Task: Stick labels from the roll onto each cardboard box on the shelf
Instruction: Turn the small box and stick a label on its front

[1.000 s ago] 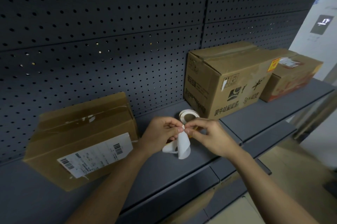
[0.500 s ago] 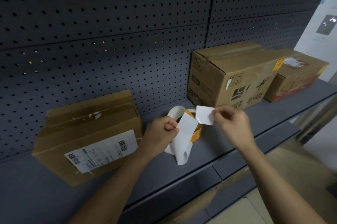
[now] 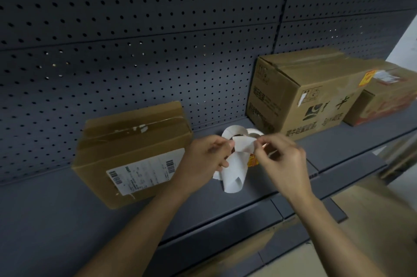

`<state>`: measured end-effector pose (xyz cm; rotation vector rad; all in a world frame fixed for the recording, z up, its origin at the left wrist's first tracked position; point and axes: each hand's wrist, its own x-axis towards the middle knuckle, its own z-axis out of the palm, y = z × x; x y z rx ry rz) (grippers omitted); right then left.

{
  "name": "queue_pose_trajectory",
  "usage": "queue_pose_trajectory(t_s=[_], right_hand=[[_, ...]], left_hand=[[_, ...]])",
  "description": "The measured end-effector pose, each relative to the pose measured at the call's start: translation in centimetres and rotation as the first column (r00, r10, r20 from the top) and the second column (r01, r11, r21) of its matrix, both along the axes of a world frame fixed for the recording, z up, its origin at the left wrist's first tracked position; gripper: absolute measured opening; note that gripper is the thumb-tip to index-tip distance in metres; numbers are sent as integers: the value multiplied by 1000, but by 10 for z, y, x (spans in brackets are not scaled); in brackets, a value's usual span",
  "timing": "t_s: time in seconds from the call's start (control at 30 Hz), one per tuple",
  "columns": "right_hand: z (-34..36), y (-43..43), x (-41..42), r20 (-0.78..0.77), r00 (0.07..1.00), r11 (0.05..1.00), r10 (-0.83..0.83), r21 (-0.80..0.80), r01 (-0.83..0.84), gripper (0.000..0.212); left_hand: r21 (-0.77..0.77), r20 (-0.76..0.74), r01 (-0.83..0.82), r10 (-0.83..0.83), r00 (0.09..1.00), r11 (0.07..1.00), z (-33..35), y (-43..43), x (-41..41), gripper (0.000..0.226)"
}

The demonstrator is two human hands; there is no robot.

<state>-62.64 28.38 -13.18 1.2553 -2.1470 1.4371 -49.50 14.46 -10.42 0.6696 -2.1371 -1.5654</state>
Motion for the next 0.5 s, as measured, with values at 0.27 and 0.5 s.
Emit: queue_pose_trajectory(t_s=[0.27, 0.5], right_hand=[[0, -11, 29, -204, 957, 978, 205, 0, -209, 5], [0, -19, 43, -249, 927, 959, 281, 114, -260, 13]], left_hand=[[78, -56, -77, 81, 995, 994, 17, -2, 21, 20], [-113, 0, -125, 126, 992, 986, 17, -6, 38, 20]])
